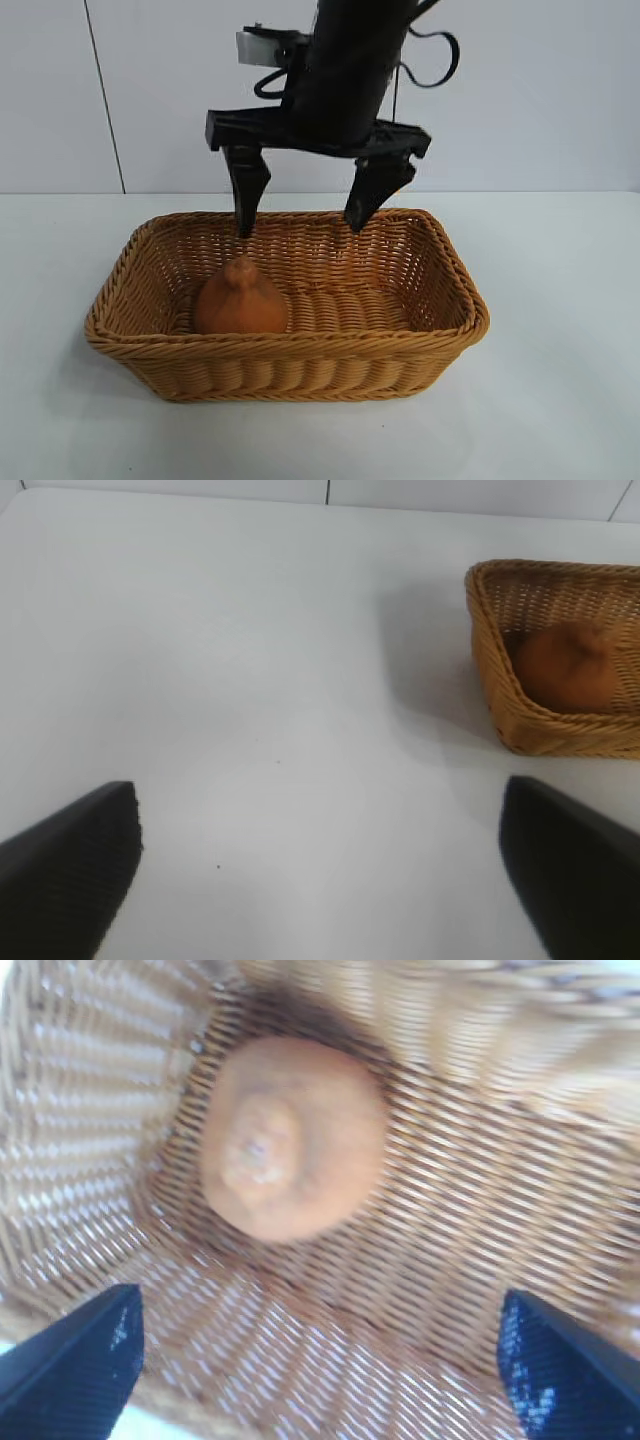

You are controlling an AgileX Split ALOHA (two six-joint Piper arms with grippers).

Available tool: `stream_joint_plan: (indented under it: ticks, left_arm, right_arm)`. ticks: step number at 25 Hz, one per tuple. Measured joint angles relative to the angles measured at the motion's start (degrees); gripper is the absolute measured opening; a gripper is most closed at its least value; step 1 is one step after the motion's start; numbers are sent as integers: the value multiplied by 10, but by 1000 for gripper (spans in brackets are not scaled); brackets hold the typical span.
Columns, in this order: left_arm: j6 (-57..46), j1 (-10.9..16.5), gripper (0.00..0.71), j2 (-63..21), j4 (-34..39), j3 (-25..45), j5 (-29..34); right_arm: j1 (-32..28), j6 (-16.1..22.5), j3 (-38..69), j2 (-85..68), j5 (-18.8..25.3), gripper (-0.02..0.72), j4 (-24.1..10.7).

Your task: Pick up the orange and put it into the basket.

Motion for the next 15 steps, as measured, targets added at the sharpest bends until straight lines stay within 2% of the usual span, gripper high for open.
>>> stream_joint_plan:
  ticks: [2, 4, 10, 15]
  left_arm:
    - [0, 0, 693, 0, 0, 0, 0]
    - [0, 0, 693, 0, 0, 0, 0]
    - [0, 0, 693, 0, 0, 0, 0]
    - [0, 0, 693, 0, 0, 0, 0]
  right_arm:
    - [-8, 2, -24, -3, 40, 661, -15]
    - [-16, 4, -36, -5, 54, 661, -19]
    - [-70, 4, -39, -5, 59, 661, -33]
    - [-159, -1, -40, -5, 59, 661, -45]
